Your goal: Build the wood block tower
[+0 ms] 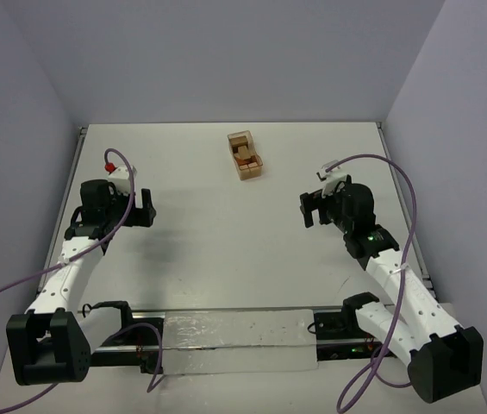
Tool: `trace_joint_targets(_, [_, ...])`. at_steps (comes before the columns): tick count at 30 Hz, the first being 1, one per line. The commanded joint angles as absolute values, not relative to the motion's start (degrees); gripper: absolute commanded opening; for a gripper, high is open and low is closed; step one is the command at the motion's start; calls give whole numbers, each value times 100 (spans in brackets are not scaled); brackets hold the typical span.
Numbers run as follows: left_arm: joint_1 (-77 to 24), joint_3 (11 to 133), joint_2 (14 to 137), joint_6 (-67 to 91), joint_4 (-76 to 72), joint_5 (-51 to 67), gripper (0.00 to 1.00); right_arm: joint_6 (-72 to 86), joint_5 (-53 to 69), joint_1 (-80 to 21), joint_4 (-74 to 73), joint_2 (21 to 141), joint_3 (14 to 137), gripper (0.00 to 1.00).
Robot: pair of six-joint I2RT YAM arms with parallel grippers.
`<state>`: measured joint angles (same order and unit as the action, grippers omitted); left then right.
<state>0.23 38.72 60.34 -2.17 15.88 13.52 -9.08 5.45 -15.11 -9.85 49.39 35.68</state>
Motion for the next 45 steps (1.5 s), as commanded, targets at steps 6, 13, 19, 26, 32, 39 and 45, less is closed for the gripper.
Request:
trace_joint_targets(6, [53, 4131, 6105, -153, 1331, 1296, 99, -775, 255, -1605, -999, 5995, 4730, 100])
trace_joint_targets(13, [53, 4206, 6337, -49, 1345, 1086, 99, -426, 9, -1715, -1597, 8031, 6666, 99])
trace_joint_targets(19, [61, 4280, 6363, -74, 1371, 1029, 99, -142, -194, -1734, -1919, 9580, 8119, 91])
trace_joint_targets(26, [-123, 4246, 6472, -48, 1323, 992, 99, 137, -50, -1745, -2507, 11248, 9980, 80])
trace_joint_targets(32, [-132, 4386, 6723, -53, 1394, 932, 99, 261, 386, -1793, -2716, 12201, 10812, 69])
trace_joint_targets(39, [-149, 4410, 6814, 158, 1415, 1017, 99, 253, 521, -1973, -2703, 12599, 11228, 68])
trace_joint_targets(45, [-176, 4366, 6779, 141, 1360, 958, 99, 178, 354, -2125, -2931, 13019, 11679, 66])
